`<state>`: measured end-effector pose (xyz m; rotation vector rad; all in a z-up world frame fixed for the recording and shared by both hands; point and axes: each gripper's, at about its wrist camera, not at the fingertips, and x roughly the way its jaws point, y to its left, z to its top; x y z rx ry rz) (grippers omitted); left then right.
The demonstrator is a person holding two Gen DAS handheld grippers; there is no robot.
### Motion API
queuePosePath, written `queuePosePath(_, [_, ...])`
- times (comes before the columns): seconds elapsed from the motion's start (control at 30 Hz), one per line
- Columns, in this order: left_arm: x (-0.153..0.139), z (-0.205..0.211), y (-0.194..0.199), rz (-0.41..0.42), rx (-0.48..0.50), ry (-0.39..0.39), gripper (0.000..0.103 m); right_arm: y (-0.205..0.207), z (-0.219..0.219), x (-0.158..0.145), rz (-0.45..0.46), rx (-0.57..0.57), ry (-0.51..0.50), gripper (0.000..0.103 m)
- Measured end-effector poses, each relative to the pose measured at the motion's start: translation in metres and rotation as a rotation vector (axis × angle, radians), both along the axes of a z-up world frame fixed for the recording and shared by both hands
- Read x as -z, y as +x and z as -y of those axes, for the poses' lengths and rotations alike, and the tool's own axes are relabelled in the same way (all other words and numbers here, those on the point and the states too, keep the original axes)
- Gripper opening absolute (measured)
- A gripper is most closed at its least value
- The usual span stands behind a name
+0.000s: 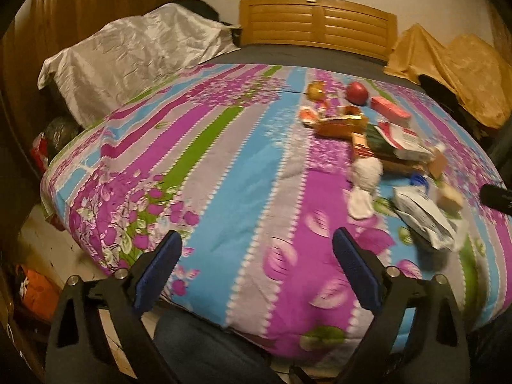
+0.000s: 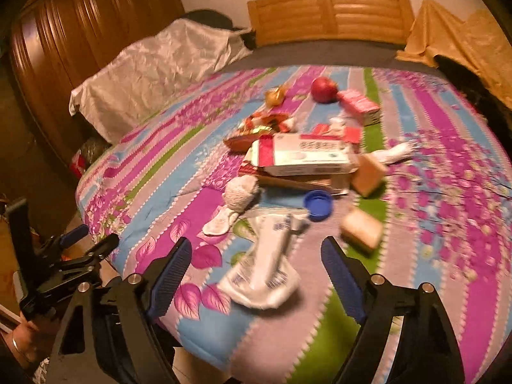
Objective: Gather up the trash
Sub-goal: 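Grasp the white crumpled wrapper with the right gripper and lift it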
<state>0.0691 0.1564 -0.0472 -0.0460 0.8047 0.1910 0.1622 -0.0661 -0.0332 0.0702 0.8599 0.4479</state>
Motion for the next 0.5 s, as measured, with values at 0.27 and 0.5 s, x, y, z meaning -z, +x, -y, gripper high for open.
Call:
queuePosePath(0.27, [0.012,-0.013,0.007,-0.036,-0.006,-0.021,0.076,0.038,-0.038,0.069,-0.226,0.008,-0.146,0.051])
queuePosePath(0.5, [0.015,-0.008,0.015,-0.043,0.030,-0.030,0.071,0.013,-0.016,0.065,-0.182,0.020,-0.055,0.033])
